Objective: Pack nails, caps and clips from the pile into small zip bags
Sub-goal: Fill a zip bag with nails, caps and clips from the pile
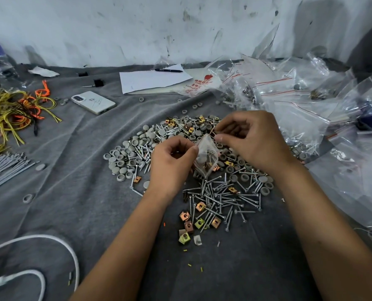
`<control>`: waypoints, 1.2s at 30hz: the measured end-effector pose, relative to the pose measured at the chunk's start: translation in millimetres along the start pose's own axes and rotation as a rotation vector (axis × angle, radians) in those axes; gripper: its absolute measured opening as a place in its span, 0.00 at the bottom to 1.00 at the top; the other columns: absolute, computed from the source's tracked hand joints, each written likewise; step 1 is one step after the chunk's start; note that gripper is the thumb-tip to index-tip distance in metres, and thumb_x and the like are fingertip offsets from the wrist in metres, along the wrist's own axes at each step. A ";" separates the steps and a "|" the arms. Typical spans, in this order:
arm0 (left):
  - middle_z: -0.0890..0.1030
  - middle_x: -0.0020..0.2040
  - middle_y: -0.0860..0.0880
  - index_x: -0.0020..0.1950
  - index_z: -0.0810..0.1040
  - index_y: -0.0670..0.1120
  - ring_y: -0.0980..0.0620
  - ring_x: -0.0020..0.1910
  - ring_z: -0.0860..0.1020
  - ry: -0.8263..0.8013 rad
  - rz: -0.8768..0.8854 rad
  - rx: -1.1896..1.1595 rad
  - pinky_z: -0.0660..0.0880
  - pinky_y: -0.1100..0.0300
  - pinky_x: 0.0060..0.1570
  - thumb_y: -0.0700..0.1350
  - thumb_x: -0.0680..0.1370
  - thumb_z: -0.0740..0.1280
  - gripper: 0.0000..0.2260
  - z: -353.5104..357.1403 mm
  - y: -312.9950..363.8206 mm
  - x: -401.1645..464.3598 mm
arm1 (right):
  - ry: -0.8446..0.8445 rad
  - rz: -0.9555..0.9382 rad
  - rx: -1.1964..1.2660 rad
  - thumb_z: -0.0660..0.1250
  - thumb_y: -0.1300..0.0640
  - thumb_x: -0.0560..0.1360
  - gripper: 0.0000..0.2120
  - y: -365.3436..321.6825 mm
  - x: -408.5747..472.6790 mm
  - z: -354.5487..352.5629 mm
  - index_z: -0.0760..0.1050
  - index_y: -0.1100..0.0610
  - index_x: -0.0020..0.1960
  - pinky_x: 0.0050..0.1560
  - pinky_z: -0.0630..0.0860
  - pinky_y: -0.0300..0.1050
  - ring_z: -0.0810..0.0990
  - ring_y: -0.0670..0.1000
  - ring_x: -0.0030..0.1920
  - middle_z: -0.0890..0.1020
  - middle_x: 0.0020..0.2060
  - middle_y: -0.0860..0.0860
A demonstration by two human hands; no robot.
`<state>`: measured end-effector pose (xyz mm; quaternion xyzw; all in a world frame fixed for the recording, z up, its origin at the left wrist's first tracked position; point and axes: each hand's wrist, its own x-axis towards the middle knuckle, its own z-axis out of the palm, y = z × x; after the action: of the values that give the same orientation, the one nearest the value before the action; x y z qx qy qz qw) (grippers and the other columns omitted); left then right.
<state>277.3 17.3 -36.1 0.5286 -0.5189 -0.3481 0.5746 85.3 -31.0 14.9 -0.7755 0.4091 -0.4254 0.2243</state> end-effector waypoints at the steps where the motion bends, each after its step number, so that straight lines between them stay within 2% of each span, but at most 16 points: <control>1: 0.82 0.35 0.45 0.44 0.83 0.40 0.54 0.29 0.77 0.003 -0.001 0.004 0.75 0.61 0.29 0.36 0.79 0.72 0.05 -0.2 0.3 -0.1 | 0.068 0.033 -0.015 0.79 0.61 0.72 0.06 4.5 1.8 1.2 0.85 0.55 0.48 0.40 0.82 0.36 0.84 0.42 0.39 0.85 0.39 0.45; 4: 0.83 0.36 0.43 0.43 0.83 0.41 0.53 0.29 0.77 0.006 -0.004 0.016 0.75 0.61 0.29 0.36 0.79 0.71 0.05 -0.2 1.4 -0.4 | 0.199 0.173 -0.082 0.76 0.63 0.75 0.03 23.7 8.2 5.9 0.85 0.56 0.47 0.30 0.74 0.27 0.82 0.35 0.33 0.83 0.37 0.44; 6: 0.83 0.37 0.40 0.43 0.82 0.41 0.53 0.30 0.77 0.006 -0.004 0.024 0.75 0.60 0.30 0.36 0.79 0.71 0.05 0.0 2.3 -0.6 | 0.191 0.239 -0.168 0.75 0.64 0.75 0.04 36.3 14.6 9.3 0.84 0.56 0.48 0.29 0.71 0.24 0.80 0.33 0.30 0.81 0.36 0.42; 8: 0.83 0.38 0.39 0.43 0.82 0.41 0.52 0.30 0.77 0.007 -0.004 0.029 0.74 0.60 0.30 0.35 0.79 0.71 0.05 0.4 3.3 -1.1 | 0.132 0.277 -0.248 0.74 0.63 0.76 0.05 44.2 22.3 13.7 0.85 0.56 0.50 0.36 0.73 0.25 0.82 0.37 0.32 0.85 0.40 0.47; 10: 0.82 0.37 0.41 0.42 0.82 0.41 0.53 0.30 0.77 0.005 -0.005 0.032 0.74 0.61 0.31 0.35 0.79 0.71 0.06 0.8 4.0 -1.5 | 0.094 0.270 -0.332 0.74 0.63 0.77 0.07 49.0 31.2 20.0 0.85 0.57 0.54 0.49 0.75 0.35 0.84 0.45 0.43 0.87 0.48 0.53; 13: 0.81 0.35 0.45 0.42 0.82 0.41 0.54 0.30 0.76 0.001 -0.005 0.029 0.74 0.62 0.30 0.35 0.79 0.71 0.06 1.0 4.9 -2.4 | 0.067 0.229 -0.410 0.72 0.63 0.78 0.08 53.1 44.2 30.6 0.84 0.58 0.56 0.57 0.73 0.41 0.84 0.52 0.52 0.86 0.53 0.55; 16: 0.81 0.34 0.45 0.42 0.82 0.40 0.54 0.30 0.76 0.003 -0.003 0.023 0.74 0.63 0.30 0.35 0.79 0.71 0.06 1.1 5.2 -2.6 | -0.005 0.235 -0.462 0.71 0.65 0.77 0.13 57.4 55.0 39.7 0.82 0.58 0.61 0.66 0.75 0.48 0.82 0.57 0.59 0.83 0.60 0.61; 18: 0.81 0.34 0.46 0.42 0.82 0.41 0.54 0.29 0.76 0.006 -0.005 0.023 0.74 0.63 0.30 0.35 0.79 0.71 0.06 1.1 4.8 -2.5 | -0.042 0.243 -0.480 0.71 0.68 0.77 0.15 58.5 61.1 42.9 0.82 0.59 0.62 0.67 0.76 0.54 0.82 0.59 0.60 0.82 0.61 0.62; 24: 0.82 0.34 0.46 0.42 0.82 0.42 0.54 0.29 0.77 0.009 -0.021 0.028 0.75 0.61 0.31 0.36 0.79 0.71 0.06 1.1 3.8 -1.1 | -0.029 0.336 -0.480 0.71 0.65 0.76 0.07 61.6 76.5 42.6 0.83 0.59 0.53 0.59 0.81 0.54 0.84 0.56 0.52 0.86 0.51 0.56; 27: 0.82 0.34 0.47 0.42 0.82 0.43 0.54 0.29 0.77 0.011 -0.018 0.031 0.74 0.62 0.30 0.36 0.79 0.71 0.07 1.2 3.5 -1.4 | 0.007 0.305 -0.521 0.68 0.66 0.79 0.11 63.1 82.2 45.7 0.81 0.61 0.60 0.63 0.79 0.55 0.82 0.58 0.57 0.84 0.58 0.59; 29: 0.81 0.33 0.47 0.41 0.82 0.43 0.54 0.29 0.76 0.010 -0.017 0.028 0.74 0.62 0.30 0.36 0.79 0.71 0.07 1.1 4.0 -1.9 | -0.029 0.267 -0.586 0.66 0.69 0.79 0.13 66.2 85.3 48.7 0.81 0.61 0.62 0.65 0.77 0.53 0.81 0.59 0.60 0.82 0.61 0.59; 31: 0.81 0.33 0.48 0.41 0.82 0.43 0.54 0.29 0.76 0.007 -0.023 0.020 0.74 0.62 0.30 0.36 0.79 0.71 0.07 0.8 4.2 -1.9 | -0.046 0.274 -0.598 0.66 0.69 0.79 0.12 68.1 87.0 50.4 0.82 0.60 0.60 0.64 0.76 0.49 0.81 0.59 0.60 0.82 0.61 0.59; 36: 0.82 0.35 0.45 0.42 0.82 0.43 0.55 0.30 0.77 0.010 -0.033 0.030 0.74 0.63 0.31 0.36 0.79 0.71 0.07 1.1 6.0 -1.8 | -0.061 0.353 -0.491 0.70 0.68 0.78 0.09 64.0 90.1 42.3 0.85 0.59 0.53 0.67 0.76 0.50 0.82 0.56 0.59 0.84 0.60 0.58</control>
<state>275.0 19.9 -30.8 0.5473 -0.5125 -0.3472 0.5633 119.9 -141.6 -9.5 -0.7359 0.6212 -0.2448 0.1128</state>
